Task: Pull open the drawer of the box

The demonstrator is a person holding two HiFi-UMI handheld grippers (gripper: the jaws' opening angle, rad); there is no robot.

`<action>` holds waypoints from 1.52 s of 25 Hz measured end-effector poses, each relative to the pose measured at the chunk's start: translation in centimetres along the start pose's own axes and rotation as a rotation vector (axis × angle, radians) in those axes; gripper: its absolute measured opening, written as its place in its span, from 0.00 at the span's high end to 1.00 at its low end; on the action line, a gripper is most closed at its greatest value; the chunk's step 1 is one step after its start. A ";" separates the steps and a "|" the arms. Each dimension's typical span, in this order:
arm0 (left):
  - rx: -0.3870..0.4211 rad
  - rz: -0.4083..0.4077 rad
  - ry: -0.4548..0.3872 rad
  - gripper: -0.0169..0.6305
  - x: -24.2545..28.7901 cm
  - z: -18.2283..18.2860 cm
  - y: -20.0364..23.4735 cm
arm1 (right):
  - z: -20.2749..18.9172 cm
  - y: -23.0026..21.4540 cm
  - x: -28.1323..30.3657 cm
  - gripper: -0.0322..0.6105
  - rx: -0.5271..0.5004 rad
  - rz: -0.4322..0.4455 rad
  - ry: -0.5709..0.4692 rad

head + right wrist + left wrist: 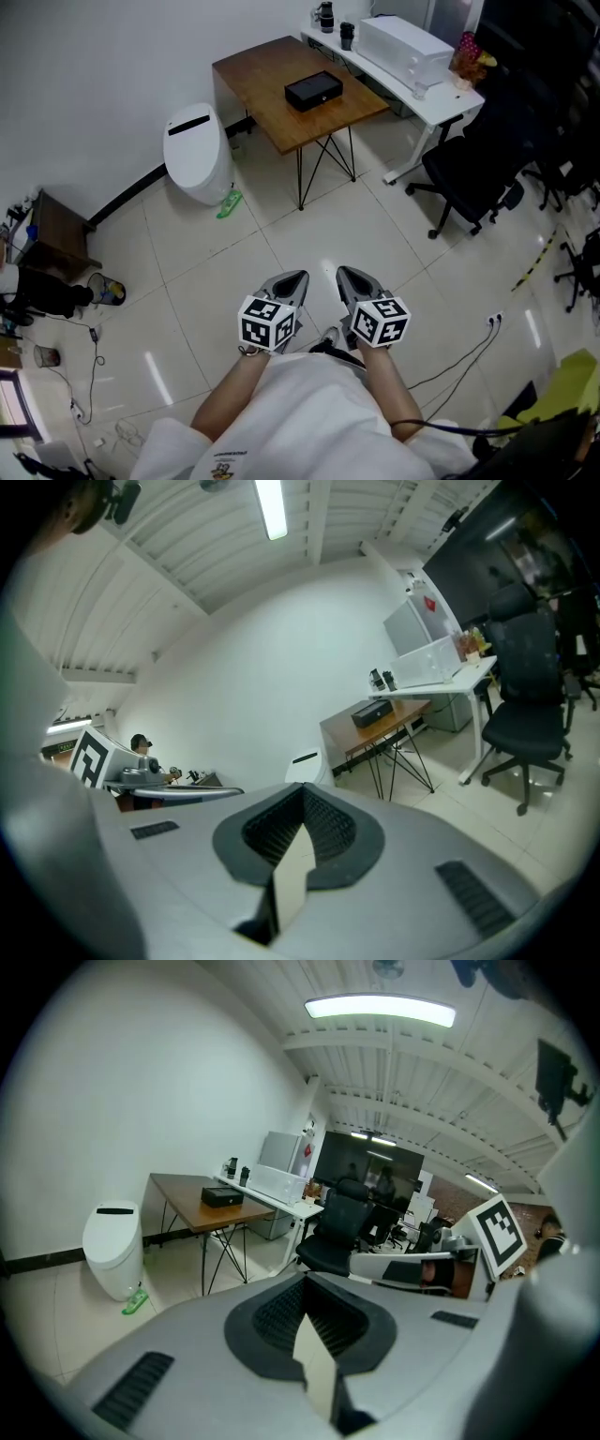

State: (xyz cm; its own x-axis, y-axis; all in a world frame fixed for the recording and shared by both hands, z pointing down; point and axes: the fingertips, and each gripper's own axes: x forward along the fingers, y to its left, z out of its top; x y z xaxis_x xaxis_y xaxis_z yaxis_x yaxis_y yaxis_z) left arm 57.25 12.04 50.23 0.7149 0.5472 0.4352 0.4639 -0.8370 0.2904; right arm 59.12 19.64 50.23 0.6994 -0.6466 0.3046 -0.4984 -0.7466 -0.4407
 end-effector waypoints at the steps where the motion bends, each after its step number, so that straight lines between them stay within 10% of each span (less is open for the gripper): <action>1: 0.004 0.004 0.000 0.97 0.5 0.4 0.0 | 0.3 -0.4 0.1 0.97 0.001 0.004 -0.004; 21: 0.053 -0.062 0.097 0.97 8.3 1.1 -2.1 | 0.2 -7.9 -0.7 0.97 0.129 -0.066 -0.022; 38: 0.025 -0.152 0.072 0.97 18.9 8.7 3.5 | 7.4 -14.1 8.2 0.97 0.089 -0.121 -0.022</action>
State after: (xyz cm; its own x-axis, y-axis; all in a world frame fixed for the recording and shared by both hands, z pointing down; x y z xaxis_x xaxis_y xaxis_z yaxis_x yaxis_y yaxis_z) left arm 76.96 19.37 52.02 0.5966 0.6656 0.4483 0.5771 -0.7440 0.3367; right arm 75.65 26.07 52.68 0.7632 -0.5481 0.3421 -0.3628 -0.8017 -0.4750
